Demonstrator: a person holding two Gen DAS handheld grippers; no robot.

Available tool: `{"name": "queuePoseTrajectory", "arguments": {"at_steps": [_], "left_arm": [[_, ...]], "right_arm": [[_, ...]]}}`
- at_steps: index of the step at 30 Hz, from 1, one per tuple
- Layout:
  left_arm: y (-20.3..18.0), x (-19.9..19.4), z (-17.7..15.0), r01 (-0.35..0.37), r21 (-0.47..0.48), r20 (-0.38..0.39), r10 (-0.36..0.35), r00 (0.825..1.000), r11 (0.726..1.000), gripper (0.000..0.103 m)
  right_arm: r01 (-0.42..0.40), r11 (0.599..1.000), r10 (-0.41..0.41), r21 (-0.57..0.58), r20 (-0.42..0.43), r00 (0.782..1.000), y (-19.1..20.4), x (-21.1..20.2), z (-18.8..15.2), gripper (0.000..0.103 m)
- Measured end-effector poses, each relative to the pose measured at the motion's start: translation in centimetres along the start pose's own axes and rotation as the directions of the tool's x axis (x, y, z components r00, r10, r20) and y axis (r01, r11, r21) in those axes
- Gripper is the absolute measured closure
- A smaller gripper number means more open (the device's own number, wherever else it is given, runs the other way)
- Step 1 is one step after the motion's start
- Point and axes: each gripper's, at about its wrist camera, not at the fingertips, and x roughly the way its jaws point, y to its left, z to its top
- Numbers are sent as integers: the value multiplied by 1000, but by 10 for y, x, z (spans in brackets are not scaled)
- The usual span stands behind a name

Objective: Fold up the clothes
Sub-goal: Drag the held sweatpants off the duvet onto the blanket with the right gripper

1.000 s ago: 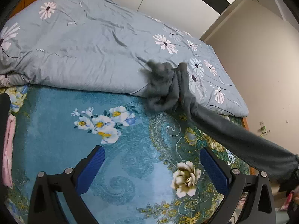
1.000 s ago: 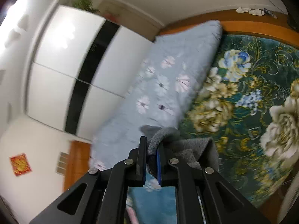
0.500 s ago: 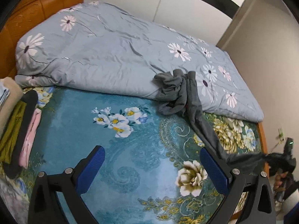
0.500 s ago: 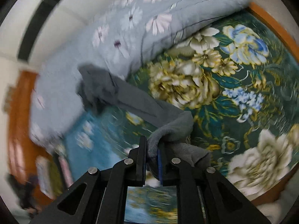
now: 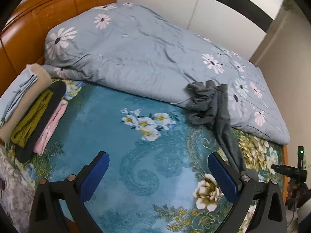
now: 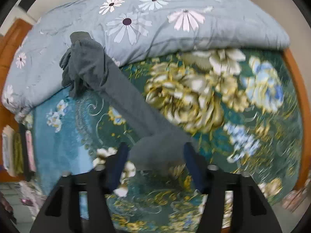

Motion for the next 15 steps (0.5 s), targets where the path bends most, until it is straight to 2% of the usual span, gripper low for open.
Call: {"name": "queuePoseTrajectory", "arguments": {"at_steps": [4, 7, 12, 15], "left_arm": [[12, 17, 10, -20, -40, -21, 19, 1000, 999, 0], [15, 38, 19, -30, -44, -40, 28, 999, 999, 0], [14, 78, 29, -49, -23, -91, 47, 995, 999, 0], [12, 101, 30, -38, -19, -136, 35, 990, 999, 0]], "right_arm": [[9, 1000, -9, -2, 26, 1000, 15, 4, 36, 33], [-53, 998, 53, 16, 39, 998, 42, 17, 76, 33], [-103, 994, 104, -38, 14, 994, 115, 63, 127, 33], [-119, 989, 120, -82, 6, 993, 157, 88, 153, 33]]}}
